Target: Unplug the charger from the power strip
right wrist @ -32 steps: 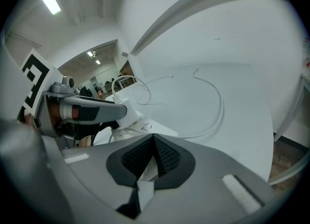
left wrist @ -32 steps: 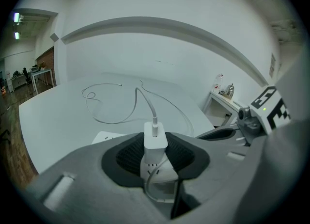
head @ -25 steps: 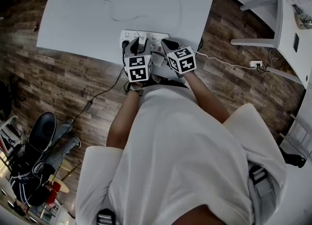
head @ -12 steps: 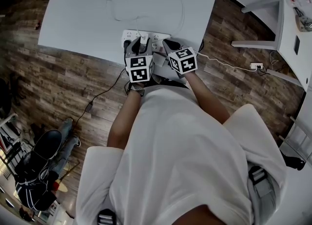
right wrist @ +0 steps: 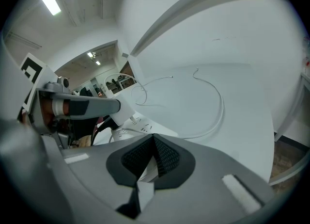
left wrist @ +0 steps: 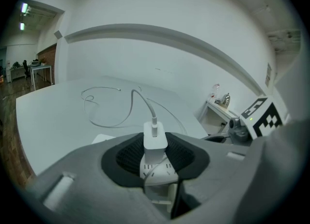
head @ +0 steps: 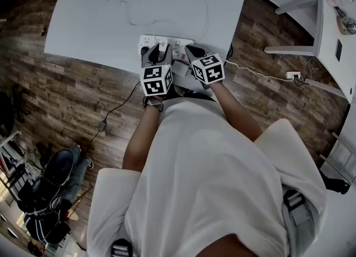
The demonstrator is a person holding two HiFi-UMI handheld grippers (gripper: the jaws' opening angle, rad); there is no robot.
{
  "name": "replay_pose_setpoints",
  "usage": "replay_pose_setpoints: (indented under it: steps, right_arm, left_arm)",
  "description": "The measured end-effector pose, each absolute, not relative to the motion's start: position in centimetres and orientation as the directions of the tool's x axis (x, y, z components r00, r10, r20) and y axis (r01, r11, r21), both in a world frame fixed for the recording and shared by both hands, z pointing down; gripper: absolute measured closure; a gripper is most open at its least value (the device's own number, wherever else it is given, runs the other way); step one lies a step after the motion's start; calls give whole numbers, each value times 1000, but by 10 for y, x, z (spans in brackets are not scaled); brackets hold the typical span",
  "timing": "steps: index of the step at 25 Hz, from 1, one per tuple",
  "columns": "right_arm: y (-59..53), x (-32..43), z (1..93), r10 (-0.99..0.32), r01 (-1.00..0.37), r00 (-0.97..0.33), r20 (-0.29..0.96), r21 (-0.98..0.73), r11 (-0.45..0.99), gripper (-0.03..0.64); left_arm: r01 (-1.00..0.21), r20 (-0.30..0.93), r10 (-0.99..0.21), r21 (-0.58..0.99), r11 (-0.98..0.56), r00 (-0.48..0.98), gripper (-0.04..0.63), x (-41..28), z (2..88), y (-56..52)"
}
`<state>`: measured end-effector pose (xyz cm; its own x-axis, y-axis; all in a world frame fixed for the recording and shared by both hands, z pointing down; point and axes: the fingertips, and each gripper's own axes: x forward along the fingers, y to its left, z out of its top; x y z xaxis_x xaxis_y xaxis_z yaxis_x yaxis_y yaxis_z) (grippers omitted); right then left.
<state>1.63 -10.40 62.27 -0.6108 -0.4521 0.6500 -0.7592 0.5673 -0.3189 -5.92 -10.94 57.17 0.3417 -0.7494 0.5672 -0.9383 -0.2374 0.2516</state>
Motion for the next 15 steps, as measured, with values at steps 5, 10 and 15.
replay_pose_setpoints:
  steps: [5, 10, 15]
  right_arm:
    - [-103, 15, 623, -450, -756, -615, 647, -323, 570, 615]
    - [-105, 13, 622, -448, -753, -618, 646, -323, 573, 615]
    - [-104, 15, 622, -447, -749, -623, 642, -325, 577, 615]
  left_arm:
    - [-923, 549, -745, 283, -261, 379, 456, -59, 565, -110]
    - [-883, 537, -719, 402, -242, 441, 456, -60, 560, -114]
    - [-824, 545, -655, 519, -226, 524, 456, -51, 569, -112]
